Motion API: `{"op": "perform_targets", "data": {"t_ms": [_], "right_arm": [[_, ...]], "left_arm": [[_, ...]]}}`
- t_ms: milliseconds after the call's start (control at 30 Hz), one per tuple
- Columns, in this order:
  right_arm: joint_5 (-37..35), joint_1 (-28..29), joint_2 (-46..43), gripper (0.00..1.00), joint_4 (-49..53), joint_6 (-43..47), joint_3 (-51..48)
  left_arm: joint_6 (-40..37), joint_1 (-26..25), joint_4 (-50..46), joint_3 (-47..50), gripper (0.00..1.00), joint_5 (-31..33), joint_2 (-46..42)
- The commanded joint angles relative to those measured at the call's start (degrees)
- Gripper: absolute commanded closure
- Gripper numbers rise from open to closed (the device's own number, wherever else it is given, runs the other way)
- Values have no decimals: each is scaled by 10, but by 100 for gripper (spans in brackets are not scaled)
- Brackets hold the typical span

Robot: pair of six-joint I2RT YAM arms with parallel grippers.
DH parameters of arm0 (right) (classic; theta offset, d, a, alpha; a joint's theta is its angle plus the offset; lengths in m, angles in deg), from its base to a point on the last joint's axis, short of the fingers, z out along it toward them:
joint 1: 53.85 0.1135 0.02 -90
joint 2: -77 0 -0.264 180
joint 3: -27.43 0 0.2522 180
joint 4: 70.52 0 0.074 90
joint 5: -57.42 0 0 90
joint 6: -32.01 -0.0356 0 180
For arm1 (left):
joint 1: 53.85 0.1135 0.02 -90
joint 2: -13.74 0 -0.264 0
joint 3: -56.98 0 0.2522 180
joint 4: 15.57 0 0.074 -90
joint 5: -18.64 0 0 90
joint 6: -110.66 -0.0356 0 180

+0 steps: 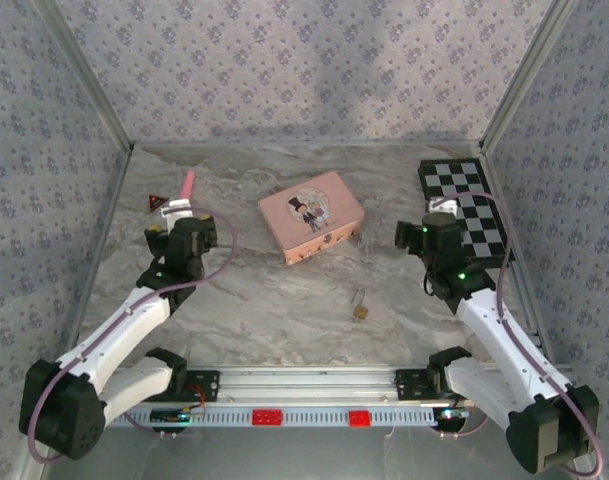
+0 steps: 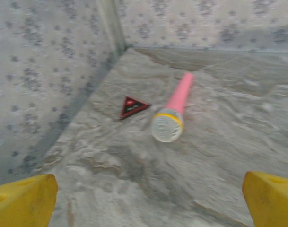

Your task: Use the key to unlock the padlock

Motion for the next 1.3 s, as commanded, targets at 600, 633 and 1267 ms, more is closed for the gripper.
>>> {"op": "perform_targets", "data": {"t_ms": [600,633,1267], "right_arm": [[-92,-48,31,1,-277,92,-174],[-89,-48,45,1,-292,98,-176],[180,-132,295,1,-609,176,-185]], "left_arm": [[-124,107,385,129,0,-105,183],[-133,107,405,127,0,-123,197],[-98,198,453,104,0,-319,296]]}}
